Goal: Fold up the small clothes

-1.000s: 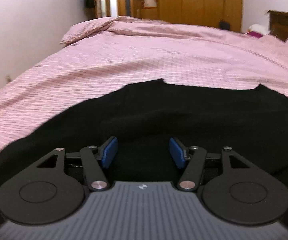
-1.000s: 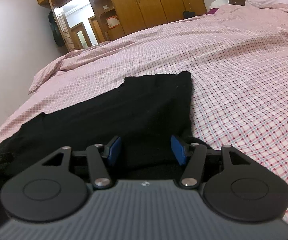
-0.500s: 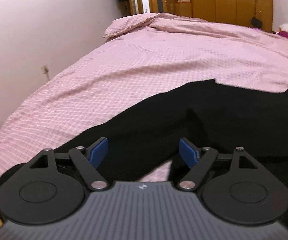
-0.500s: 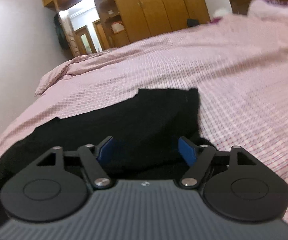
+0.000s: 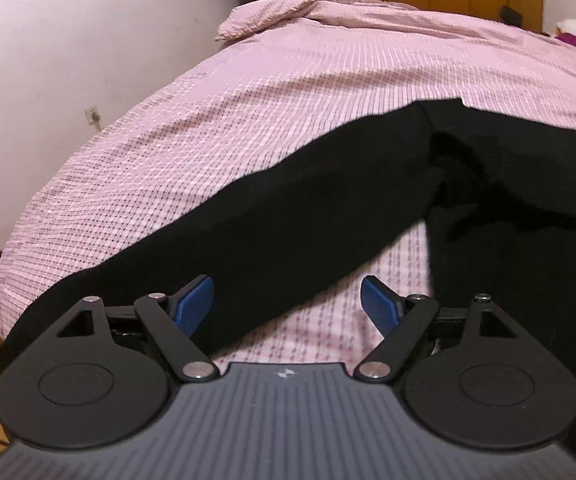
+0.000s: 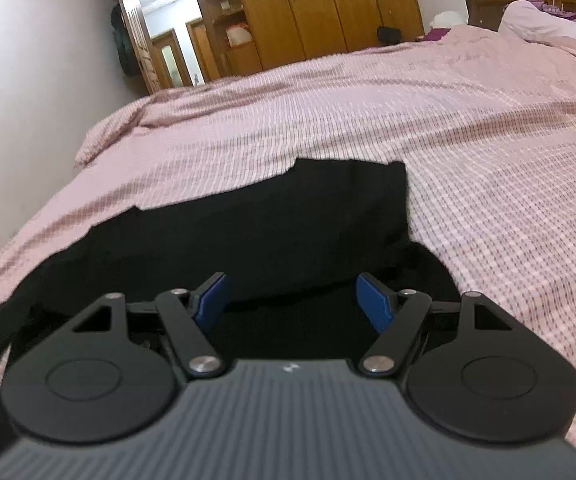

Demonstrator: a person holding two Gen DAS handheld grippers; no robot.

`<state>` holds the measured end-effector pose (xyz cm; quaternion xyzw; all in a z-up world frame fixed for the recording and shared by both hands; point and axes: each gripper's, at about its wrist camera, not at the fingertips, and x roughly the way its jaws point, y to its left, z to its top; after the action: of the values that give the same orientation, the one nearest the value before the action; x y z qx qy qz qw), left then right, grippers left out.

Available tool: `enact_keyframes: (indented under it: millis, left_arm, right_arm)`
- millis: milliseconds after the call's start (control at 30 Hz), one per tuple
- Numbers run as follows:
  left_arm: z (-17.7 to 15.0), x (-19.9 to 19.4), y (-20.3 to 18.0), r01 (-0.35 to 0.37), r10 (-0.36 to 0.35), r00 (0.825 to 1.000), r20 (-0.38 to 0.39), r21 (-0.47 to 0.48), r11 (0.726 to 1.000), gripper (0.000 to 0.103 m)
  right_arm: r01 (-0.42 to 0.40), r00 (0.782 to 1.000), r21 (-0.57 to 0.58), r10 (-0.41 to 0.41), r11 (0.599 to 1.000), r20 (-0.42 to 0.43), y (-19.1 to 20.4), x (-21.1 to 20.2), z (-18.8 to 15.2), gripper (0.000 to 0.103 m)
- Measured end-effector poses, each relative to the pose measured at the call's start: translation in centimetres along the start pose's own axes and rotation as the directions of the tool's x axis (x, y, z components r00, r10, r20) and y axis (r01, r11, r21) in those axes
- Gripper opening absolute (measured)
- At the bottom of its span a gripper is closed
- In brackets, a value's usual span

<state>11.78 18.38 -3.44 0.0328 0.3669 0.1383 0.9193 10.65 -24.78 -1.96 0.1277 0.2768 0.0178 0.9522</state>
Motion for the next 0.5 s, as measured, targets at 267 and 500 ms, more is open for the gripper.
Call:
enact_keyframes:
  millis: [267,500]
  left_arm:
    - [-1.2,1.5,0.4,-0.049,0.049,0.999,0.004,0.078,0.996,0.086]
    - [-1.7,2.2,1.5,-0.056,0.055,0.998,0.023,0.049,0.997,0.091]
  right_arm:
    - [0.019,1.000,0.010,-0.019,1.000,-0.003,2.4,-1.3,-1.1,0.073]
    - [0.021,0.999,-0.034,-0.022,0.999,-0.025,3.7,-1.3,-1.9,0.073]
